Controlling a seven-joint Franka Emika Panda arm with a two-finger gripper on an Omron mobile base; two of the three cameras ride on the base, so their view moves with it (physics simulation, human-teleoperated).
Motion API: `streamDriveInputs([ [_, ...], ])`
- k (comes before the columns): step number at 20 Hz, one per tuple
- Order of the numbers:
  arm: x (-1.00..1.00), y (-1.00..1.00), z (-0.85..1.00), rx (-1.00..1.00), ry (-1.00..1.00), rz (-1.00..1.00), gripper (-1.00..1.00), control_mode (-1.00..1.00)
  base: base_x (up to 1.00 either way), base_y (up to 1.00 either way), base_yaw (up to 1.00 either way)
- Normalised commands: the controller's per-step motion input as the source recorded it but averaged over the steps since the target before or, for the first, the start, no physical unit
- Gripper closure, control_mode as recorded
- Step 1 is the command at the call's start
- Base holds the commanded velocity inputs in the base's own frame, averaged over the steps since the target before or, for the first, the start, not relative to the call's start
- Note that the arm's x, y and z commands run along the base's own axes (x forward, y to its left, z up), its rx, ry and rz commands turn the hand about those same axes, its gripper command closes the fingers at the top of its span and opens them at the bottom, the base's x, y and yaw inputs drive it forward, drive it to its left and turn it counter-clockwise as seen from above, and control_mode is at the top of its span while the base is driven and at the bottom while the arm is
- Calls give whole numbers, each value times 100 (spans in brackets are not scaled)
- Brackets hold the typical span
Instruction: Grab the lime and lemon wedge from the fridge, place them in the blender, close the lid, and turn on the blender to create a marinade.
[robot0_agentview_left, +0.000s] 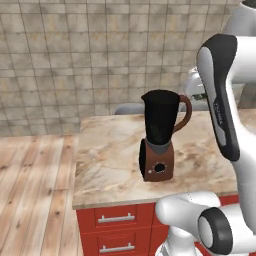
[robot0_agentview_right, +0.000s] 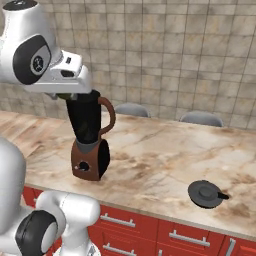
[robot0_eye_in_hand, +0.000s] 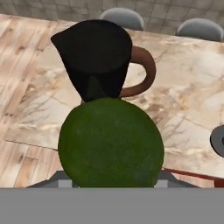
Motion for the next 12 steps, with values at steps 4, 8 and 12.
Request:
streamDriveInputs([
  [4,99,47,-13,0,9,0,100,-100,0,0,0],
  [8,100,34,-9,0,11,0,100,-100,0,0,0],
  [12,75,16,-17,0,19,0,100,-100,0,0,0],
])
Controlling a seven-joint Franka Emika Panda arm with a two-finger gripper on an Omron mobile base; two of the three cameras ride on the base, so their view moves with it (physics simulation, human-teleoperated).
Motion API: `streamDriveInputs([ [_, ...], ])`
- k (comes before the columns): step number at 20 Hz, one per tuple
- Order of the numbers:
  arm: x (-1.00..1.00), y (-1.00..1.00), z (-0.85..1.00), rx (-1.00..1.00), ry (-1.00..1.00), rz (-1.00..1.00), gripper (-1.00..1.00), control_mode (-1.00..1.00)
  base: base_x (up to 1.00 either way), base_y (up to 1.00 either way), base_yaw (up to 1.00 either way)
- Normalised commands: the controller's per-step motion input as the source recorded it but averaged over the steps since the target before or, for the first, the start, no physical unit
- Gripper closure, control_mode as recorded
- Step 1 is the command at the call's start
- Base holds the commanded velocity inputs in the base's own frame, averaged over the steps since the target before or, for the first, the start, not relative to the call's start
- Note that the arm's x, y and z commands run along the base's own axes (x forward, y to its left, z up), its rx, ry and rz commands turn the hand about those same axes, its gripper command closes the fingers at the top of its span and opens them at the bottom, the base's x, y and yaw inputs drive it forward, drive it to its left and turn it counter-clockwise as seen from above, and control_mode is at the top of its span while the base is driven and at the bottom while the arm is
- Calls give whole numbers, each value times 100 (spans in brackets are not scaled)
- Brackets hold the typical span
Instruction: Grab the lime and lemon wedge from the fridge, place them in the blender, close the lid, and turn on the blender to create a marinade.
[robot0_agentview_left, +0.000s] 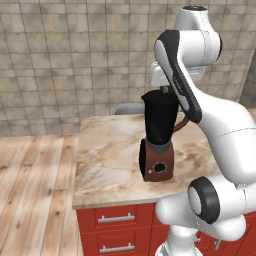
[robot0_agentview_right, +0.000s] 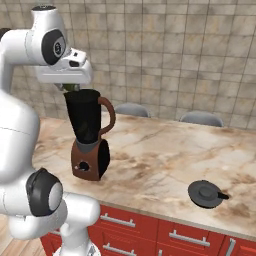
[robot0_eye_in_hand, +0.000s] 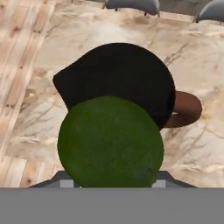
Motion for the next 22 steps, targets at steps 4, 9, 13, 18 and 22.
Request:
streamDriveInputs([
  [4,21,0,-40,0,22,0,100,-100,0,0,0],
  [9,0,-1,-53,0,18,0,100,-100,0,0,0],
  [13,0,0,-33,0,6,0,100,-100,0,0,0],
  [18,11,0,-9,0,0,0,100,-100,0,0,0],
  [22,19,0,-1,0,0,0,100,-100,0,0,0],
])
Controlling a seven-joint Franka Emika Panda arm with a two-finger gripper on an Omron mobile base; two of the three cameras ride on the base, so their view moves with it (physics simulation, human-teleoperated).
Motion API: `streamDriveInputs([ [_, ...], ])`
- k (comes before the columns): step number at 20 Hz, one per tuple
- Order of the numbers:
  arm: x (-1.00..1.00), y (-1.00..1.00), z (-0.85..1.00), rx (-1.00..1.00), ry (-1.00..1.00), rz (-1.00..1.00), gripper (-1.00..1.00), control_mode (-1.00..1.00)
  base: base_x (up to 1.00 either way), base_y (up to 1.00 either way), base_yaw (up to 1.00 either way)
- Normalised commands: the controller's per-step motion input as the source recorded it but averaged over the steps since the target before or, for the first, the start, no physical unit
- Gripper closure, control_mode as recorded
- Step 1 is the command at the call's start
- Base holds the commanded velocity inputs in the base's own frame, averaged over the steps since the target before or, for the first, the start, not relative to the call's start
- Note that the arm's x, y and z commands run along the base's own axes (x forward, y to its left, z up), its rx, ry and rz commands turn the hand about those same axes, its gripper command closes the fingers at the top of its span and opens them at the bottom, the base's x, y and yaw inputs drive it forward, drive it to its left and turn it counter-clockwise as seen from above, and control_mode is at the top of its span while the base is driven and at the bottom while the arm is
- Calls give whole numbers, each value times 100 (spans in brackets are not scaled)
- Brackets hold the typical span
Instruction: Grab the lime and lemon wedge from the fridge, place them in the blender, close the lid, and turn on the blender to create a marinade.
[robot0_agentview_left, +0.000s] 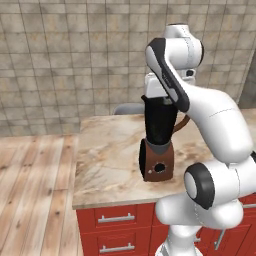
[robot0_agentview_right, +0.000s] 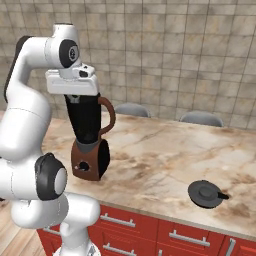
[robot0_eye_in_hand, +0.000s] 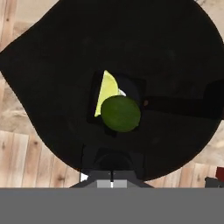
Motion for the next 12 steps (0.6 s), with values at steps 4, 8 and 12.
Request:
streamDriveInputs([
  [4,3,0,0,0,0,0,-100,-100,0,0,0],
  [8,-8,-1,17,0,-8,0,-100,-100,0,0,0],
  [12,-37,-5,47,0,-23,-1,-100,-100,0,0,0],
])
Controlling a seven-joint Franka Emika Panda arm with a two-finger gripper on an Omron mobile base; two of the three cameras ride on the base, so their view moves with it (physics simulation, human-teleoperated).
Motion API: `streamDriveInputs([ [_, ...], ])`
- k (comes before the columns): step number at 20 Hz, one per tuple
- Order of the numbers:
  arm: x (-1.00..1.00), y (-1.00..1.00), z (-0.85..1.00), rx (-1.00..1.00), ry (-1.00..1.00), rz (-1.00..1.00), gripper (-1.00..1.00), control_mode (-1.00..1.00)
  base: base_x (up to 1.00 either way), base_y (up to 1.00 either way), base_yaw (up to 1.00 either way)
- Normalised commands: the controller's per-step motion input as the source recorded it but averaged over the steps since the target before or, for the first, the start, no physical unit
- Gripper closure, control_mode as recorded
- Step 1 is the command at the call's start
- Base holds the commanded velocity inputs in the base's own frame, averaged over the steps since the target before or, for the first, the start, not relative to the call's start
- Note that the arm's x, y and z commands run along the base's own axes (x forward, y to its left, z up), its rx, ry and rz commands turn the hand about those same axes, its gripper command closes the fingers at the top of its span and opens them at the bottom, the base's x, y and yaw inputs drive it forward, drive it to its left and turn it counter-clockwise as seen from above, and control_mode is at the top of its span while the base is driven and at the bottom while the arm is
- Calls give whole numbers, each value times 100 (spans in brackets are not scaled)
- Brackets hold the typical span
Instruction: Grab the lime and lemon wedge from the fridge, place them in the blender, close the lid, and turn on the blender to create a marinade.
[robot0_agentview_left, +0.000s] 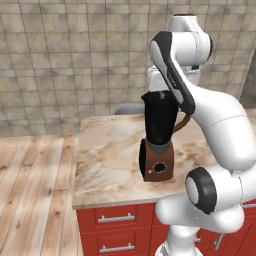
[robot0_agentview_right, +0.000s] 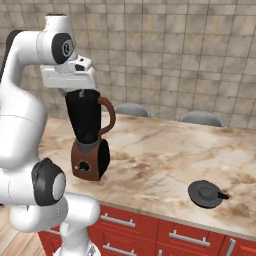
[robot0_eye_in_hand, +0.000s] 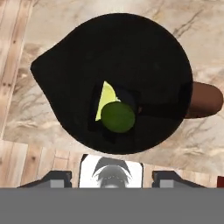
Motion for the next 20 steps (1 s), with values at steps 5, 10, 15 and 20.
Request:
streamDriveInputs([
  [5,-65,-16,38,0,-21,-5,-100,-100,0,0,0],
  [10,-98,-53,1,0,-5,-14,-100,-100,0,0,0],
  [15,-100,-73,-13,0,0,-16,-100,-100,0,0,0],
  [20,-75,-65,-6,1,0,-18,-100,-100,0,0,0],
])
